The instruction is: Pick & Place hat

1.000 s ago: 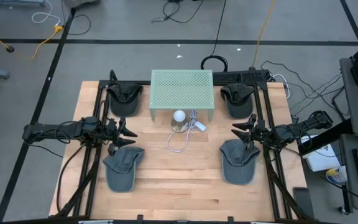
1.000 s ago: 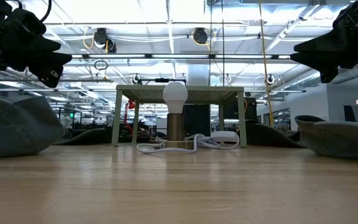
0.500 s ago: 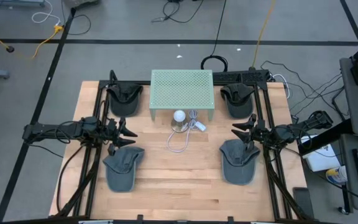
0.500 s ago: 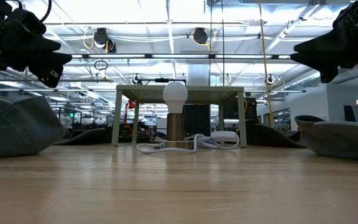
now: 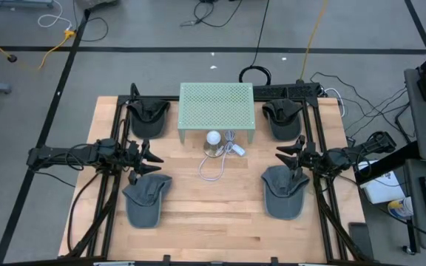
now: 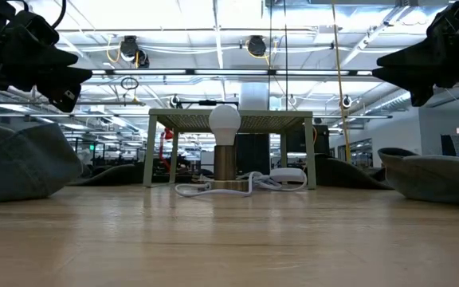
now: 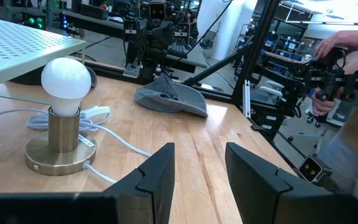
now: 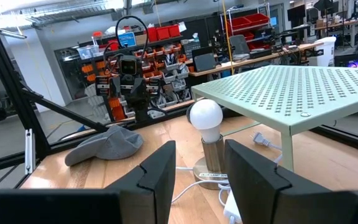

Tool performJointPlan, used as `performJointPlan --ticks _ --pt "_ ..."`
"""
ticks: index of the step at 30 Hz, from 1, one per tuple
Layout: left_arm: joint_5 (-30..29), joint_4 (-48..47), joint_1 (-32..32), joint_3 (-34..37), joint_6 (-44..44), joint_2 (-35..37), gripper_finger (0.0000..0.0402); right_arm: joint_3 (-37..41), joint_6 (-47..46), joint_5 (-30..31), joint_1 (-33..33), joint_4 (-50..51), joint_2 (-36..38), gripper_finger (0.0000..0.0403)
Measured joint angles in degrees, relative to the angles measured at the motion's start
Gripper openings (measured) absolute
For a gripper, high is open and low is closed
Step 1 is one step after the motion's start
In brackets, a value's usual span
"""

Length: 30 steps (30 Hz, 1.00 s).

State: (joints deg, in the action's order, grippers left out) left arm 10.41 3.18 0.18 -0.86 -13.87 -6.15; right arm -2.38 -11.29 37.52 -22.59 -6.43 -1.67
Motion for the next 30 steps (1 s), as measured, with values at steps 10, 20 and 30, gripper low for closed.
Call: performJointPlan --ticks 10,20,30 --pt "0.0 0.0 0.0 0.0 0.0 0.0 0.0147 -8.0 1.6 0.1 0.0 2.1 -5.4 0.013" --pt "0.0 0.0 0.0 0.0 0.1 0.0 0.0147 -25.2 1.6 0.1 0.0 13.3 -17.7 0.013" --pt "0.0 0.0 0.0 0.0 0.0 0.0 0.0147 -43.1 1.5 -0.1 0.0 28.3 -28.1 0.013"
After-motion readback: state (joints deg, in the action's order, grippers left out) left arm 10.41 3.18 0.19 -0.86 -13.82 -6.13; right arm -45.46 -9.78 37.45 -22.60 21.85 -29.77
